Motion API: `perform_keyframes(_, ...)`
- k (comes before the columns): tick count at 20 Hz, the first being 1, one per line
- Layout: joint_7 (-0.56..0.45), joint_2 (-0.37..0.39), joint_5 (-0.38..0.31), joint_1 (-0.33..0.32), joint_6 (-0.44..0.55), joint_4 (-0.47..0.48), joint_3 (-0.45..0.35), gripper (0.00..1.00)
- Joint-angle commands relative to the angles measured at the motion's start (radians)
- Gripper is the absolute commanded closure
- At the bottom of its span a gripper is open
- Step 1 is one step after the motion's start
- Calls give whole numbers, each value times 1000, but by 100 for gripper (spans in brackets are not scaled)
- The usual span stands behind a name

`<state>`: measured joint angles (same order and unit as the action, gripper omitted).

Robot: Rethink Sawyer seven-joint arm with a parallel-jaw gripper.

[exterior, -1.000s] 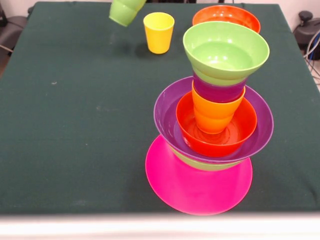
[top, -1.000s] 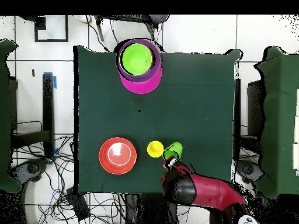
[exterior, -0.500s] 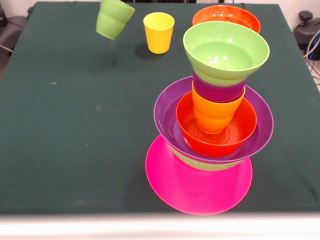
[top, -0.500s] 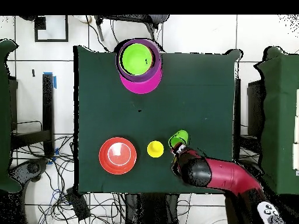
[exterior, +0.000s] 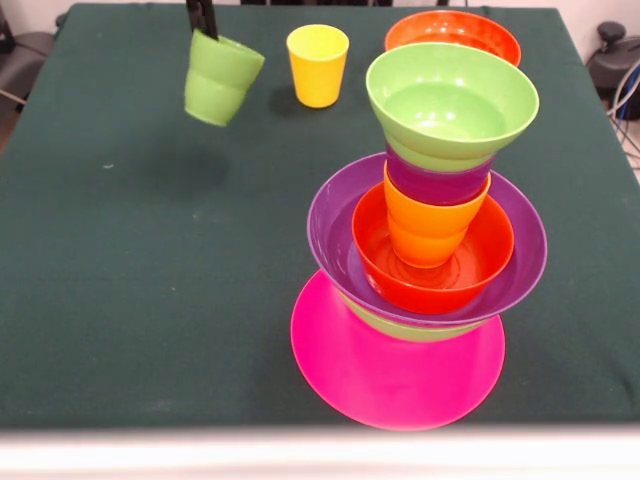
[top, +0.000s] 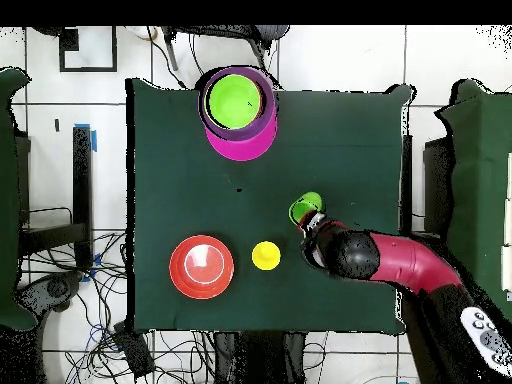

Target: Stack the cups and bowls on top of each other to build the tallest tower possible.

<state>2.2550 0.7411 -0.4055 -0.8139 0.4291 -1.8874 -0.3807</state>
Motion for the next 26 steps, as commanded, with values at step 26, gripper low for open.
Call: perform_keyframes(26,-243,-357,17,36,467,548,-235,100)
